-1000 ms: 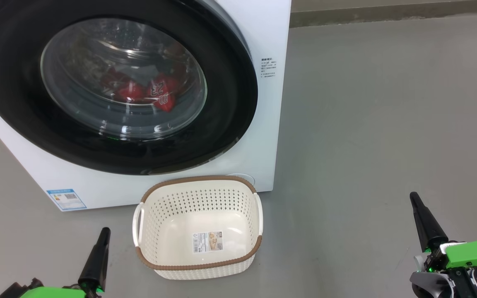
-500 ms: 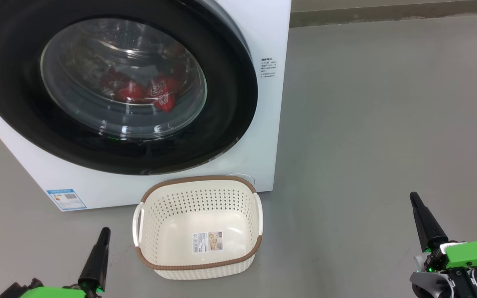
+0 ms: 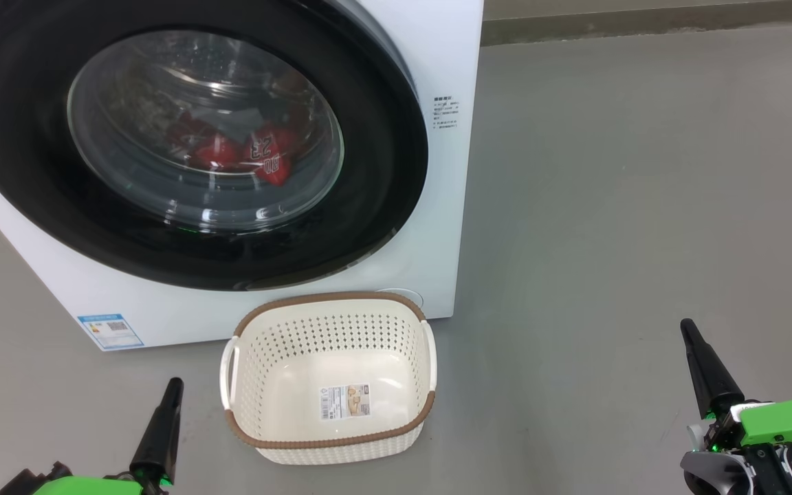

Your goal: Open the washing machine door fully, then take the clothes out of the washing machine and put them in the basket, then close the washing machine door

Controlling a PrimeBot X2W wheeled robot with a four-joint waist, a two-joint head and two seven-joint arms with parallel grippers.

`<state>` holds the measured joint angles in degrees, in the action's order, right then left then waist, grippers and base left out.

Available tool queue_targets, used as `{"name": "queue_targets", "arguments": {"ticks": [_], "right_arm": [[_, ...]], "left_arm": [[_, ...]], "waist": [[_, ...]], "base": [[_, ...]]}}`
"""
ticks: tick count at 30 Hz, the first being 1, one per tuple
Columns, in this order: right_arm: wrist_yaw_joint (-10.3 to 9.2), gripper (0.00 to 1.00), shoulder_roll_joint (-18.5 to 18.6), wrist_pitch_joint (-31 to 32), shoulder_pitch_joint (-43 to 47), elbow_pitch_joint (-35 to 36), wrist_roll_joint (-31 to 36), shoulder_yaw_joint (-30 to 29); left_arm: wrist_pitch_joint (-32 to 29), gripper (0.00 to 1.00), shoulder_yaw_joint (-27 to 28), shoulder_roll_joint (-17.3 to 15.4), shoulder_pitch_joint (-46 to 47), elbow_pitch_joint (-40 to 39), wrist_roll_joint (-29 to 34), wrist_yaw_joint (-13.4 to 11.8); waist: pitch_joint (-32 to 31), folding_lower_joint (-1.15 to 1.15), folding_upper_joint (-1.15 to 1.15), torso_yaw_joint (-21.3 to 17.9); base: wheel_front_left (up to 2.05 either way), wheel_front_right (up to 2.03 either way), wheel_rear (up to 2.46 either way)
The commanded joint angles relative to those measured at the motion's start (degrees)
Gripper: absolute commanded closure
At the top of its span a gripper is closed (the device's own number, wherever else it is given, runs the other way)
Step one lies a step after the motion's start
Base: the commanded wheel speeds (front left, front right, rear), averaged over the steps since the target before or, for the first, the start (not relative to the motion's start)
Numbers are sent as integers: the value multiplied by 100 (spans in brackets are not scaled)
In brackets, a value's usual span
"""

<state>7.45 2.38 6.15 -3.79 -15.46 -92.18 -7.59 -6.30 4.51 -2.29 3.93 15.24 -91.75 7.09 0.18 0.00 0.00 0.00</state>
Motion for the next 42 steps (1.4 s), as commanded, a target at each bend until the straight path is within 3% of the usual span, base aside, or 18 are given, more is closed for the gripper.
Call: {"name": "queue_targets", "arguments": {"ticks": [1, 6, 7, 16, 25, 42], "right_arm": [[3, 100, 50, 32, -239, 144, -1, 109], [3, 100, 50, 32, -239, 144, -1, 109], [1, 0, -3, -1, 6, -19, 1, 3], [1, 0, -53, -81, 89, -149, 66, 120], [1, 0, 26, -244, 54, -112, 246, 324], [2, 0, 20, -534, -36, -87, 1336, 445]], "left_arm": [[-16, 100, 198, -59, 225, -122, -44, 40], [-16, 100, 198, -59, 225, -122, -44, 40], [2, 0, -5, 1, -6, 17, 2, -1], [88, 0, -101, 26, -72, 165, 42, -1], [241, 0, -237, -29, -47, 131, 200, 2], [537, 0, -341, -48, 40, -85, 1519, 8]], "waist": [[0, 0, 0, 0], [0, 0, 0, 0], [0, 0, 0, 0], [-12, 13, 0, -4], [-1, 1, 0, -12], [26, 0, 0, -27]], "base": [[0, 0, 0], [0, 0, 0], [0, 0, 0], [0, 0, 0], [0, 0, 0], [0, 0, 0]]}}
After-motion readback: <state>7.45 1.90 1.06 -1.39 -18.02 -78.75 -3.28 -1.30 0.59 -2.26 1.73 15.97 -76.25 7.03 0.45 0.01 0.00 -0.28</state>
